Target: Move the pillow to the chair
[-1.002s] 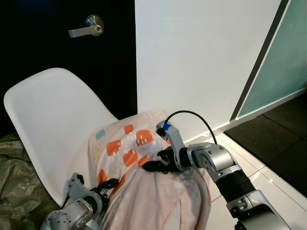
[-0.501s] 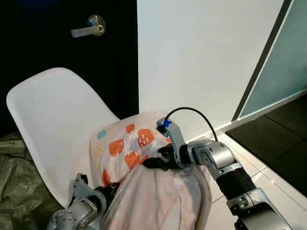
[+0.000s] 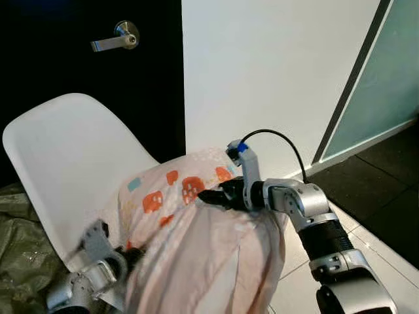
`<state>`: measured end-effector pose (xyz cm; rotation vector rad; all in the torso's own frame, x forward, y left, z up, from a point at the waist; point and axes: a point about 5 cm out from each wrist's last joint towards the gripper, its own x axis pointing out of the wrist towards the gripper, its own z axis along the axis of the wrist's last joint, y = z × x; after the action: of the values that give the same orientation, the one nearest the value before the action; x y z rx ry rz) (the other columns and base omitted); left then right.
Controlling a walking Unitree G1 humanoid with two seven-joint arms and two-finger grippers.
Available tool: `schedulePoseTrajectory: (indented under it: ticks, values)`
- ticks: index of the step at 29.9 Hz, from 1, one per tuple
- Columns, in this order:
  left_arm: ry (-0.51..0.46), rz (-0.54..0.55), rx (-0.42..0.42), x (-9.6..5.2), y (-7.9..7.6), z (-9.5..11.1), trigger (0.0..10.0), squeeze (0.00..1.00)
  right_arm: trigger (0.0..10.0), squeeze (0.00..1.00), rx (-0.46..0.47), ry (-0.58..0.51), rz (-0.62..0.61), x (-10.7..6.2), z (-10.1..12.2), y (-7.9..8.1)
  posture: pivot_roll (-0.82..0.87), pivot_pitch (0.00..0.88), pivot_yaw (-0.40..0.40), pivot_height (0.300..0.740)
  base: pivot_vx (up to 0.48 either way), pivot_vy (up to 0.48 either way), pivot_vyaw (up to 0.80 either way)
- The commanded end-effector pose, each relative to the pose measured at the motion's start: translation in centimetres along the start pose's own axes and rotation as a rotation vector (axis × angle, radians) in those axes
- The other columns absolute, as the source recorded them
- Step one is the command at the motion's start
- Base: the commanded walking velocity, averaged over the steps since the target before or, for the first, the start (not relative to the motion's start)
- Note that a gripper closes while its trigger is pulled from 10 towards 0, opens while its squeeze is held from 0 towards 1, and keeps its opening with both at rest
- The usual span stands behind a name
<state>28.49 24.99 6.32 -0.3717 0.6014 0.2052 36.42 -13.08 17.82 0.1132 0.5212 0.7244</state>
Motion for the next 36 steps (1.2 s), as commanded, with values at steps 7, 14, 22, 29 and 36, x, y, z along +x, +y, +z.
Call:
schedulePoseTrajectory:
  ticks: [7, 14, 22, 29, 36]
  values:
    - [-0.184, 0.202, 0.252, -1.9, 3.1, 4.9, 0.0, 0.0, 10.0, 1.0, 0.033, -0.031, -0.223, -2.5, 0.9, -4.1, -0.2, 0.035, -0.036, 0.571, 0.0, 0.0, 0.0]
    - [-0.215, 0.211, 0.318, -2.2, 2.8, 5.5, 0.8, 0.0, 10.0, 0.0, 0.042, -0.093, -0.31, -3.7, 1.6, -5.6, -0.2, 0.029, -0.037, 0.571, 0.0, 0.0, 0.0]
    - [-0.46, -0.305, -0.075, -3.7, -5.9, 7.3, 10.0, 0.0, 10.0, 0.0, 0.034, -0.258, -0.159, -2.5, 2.6, -3.6, -0.19, 0.024, -0.04, 0.571, 0.0, 0.0, 0.0]
    - [-0.534, -0.429, -0.084, -5.2, -7.9, 8.3, 10.0, 0.0, 10.0, 0.0, -0.005, -0.267, -0.054, -1.6, 2.5, -1.7, -0.19, 0.022, -0.036, 0.596, 0.0, 0.0, 0.0]
    - [-0.508, -0.232, 0.202, -4.7, -6.2, 8.4, 10.0, 0.0, 10.0, 0.0, -0.01, -0.265, -0.036, -1.3, 2.3, -1.3, -0.19, 0.028, -0.036, 0.611, 0.0, 0.0, 0.0]
